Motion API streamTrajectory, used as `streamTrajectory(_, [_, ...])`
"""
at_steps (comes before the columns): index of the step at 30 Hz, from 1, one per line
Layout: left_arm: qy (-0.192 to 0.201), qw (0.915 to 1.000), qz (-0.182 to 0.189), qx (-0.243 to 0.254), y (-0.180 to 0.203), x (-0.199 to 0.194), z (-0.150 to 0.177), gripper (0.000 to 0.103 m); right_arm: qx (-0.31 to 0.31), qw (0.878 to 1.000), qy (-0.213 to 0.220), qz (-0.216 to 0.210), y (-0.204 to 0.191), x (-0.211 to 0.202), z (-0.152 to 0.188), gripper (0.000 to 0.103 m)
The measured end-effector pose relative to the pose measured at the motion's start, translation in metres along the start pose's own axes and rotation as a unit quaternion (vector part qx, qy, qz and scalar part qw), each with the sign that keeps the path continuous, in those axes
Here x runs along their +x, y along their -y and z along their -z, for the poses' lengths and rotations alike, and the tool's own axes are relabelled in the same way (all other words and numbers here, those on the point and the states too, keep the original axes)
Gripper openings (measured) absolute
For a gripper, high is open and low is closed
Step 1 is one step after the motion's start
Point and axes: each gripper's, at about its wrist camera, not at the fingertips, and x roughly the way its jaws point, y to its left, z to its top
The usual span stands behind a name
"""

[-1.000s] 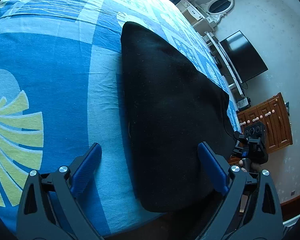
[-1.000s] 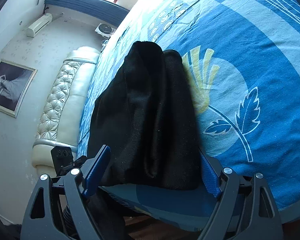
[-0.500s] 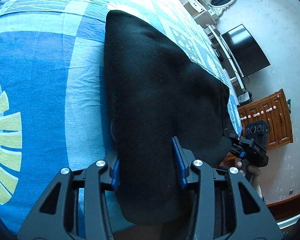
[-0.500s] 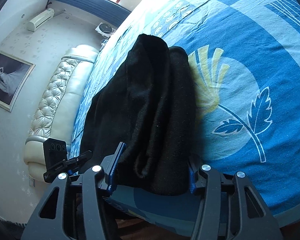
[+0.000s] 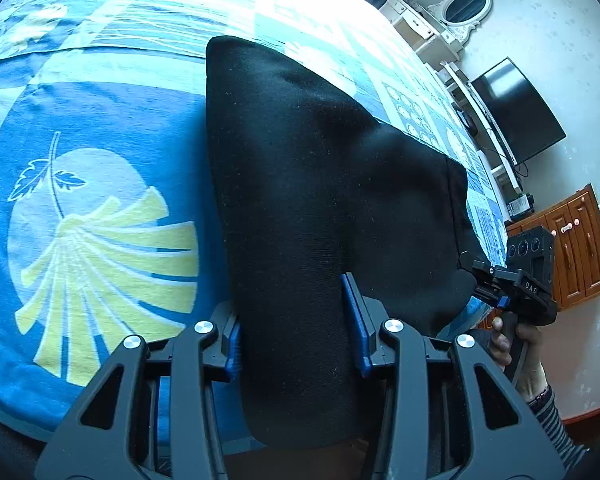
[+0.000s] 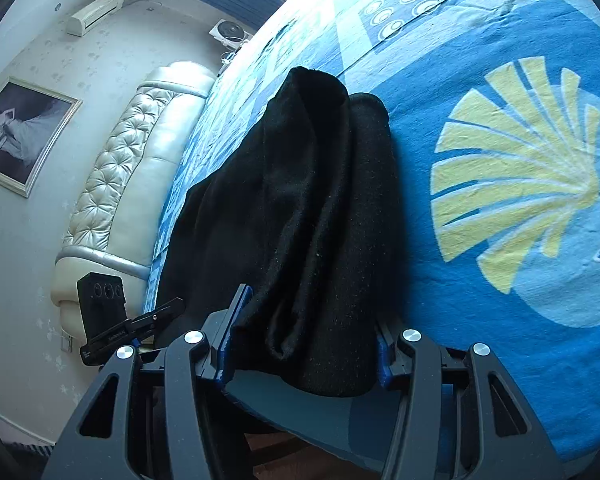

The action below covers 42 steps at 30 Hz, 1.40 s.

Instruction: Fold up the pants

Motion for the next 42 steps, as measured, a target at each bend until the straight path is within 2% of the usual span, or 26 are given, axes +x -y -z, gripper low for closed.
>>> streamTrajectory(9, [0.025, 0.9993, -0.001, -0.027, -0.036, -0.028, 0.008, 0.041, -0.018, 1.0, -0.021, -0.008, -0.029, 0.041, 0.006, 0.052])
streamTrajectory(29, [0.03, 0.9991, 0.01, -0.029, -0.045, -0.029, 0.014, 0.043, -0.007, 1.0, -0.005, -0.014, -0.023, 0.035, 0.01, 0.052])
streamTrajectory(31, [0.033, 0.9989, 0.014, -0.032, -0.047, -0.029, 0.014, 0.047, -0.001, 1.0, -0.001, -0.019, -0.021, 0.035, 0.01, 0.055])
streamTrajectory(34, [0.038, 0.9985, 0.025, -0.032, -0.051, -0.032, 0.016, 0.056, 0.0, 0.999, -0.003, -0.036, -0.021, 0.033, 0.008, 0.065])
streamTrajectory(36, [0.043, 0.9978, 0.036, -0.036, -0.054, -0.037, 0.017, 0.069, -0.002, 0.999, -0.004, -0.039, -0.021, 0.03, 0.005, 0.066])
streamTrajectory(40, [0.065, 0.9918, 0.099, -0.05, -0.063, -0.058, 0.017, 0.076, 0.01, 0.998, 0.027, -0.047, -0.01, 0.016, 0.0, 0.067])
streamTrajectory(42, [0.082, 0.9889, 0.112, -0.053, -0.069, -0.067, 0.013, 0.081, 0.012, 0.998, 0.032, -0.05, -0.007, 0.013, -0.006, 0.069])
